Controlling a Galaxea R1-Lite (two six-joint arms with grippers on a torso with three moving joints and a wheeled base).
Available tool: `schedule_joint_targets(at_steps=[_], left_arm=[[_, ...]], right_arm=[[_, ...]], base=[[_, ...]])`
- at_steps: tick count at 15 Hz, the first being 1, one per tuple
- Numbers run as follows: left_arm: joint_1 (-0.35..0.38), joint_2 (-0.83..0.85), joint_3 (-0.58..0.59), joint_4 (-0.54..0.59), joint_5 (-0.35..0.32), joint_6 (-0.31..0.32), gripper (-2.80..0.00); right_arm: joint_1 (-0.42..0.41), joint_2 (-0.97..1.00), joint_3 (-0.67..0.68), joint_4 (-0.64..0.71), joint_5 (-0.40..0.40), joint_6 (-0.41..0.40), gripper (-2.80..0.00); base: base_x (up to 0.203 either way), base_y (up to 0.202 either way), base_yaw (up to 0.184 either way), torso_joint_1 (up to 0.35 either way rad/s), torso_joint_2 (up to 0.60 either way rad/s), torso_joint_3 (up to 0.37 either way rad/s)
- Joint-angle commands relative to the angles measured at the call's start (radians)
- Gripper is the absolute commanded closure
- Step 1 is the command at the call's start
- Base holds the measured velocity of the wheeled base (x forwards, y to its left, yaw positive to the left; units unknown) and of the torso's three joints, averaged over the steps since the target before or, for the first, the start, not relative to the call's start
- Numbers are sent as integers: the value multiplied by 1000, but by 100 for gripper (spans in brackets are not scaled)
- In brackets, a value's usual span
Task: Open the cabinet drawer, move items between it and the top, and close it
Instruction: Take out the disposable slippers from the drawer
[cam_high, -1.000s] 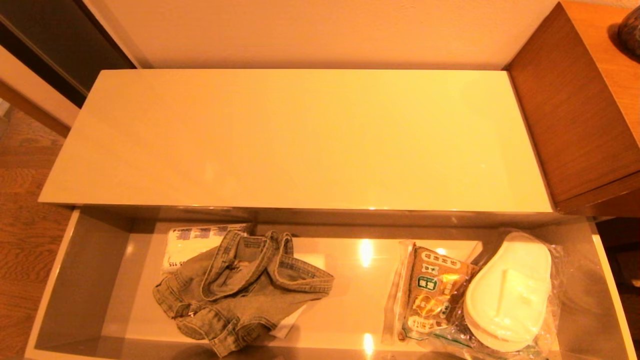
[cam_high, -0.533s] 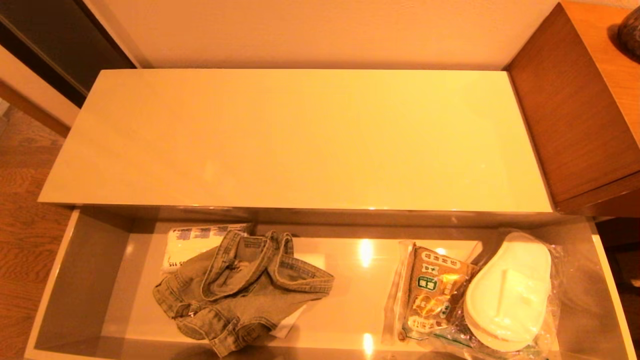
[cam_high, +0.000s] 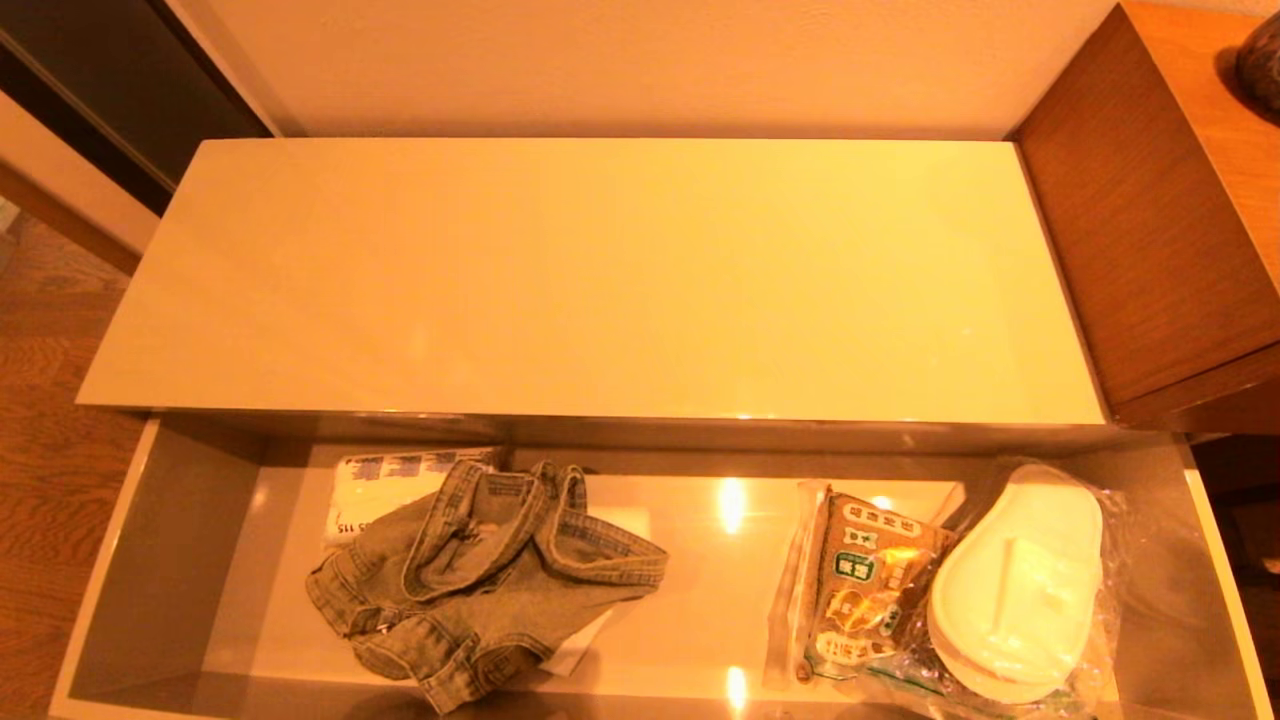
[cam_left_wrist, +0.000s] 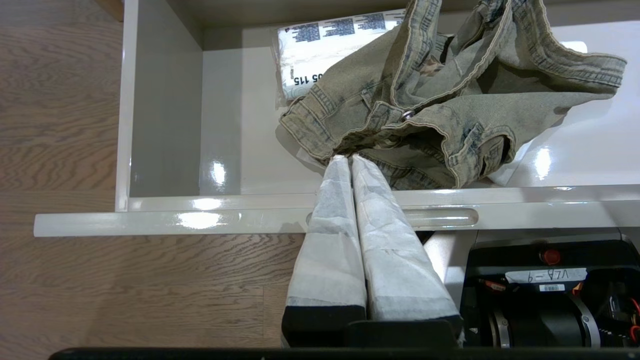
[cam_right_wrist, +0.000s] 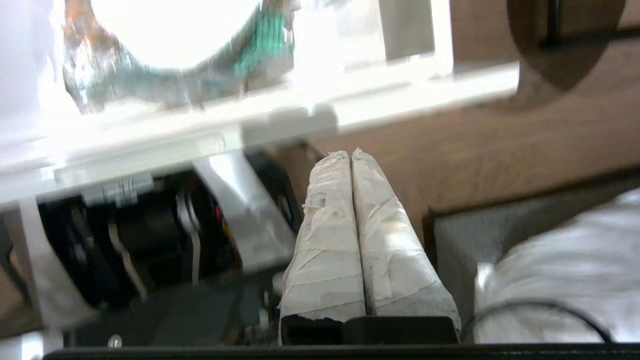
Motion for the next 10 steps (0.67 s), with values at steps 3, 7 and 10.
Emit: schedule_joint_targets(at_steps=[3, 7, 10], left_arm=[[0, 0, 0, 1, 0, -1, 0], [0, 0, 0, 0, 0, -1, 0], [0, 0, 0, 0, 0, -1, 0]], right_arm=[[0, -5, 63, -262, -6, 10, 0], [22, -24, 208, -698, 1, 32, 0], [72, -118, 252, -662, 21, 23, 0]], base=[[0, 0, 0, 0, 0, 0], [0, 0, 0, 0, 0, 0], [0, 0, 0, 0, 0, 0]])
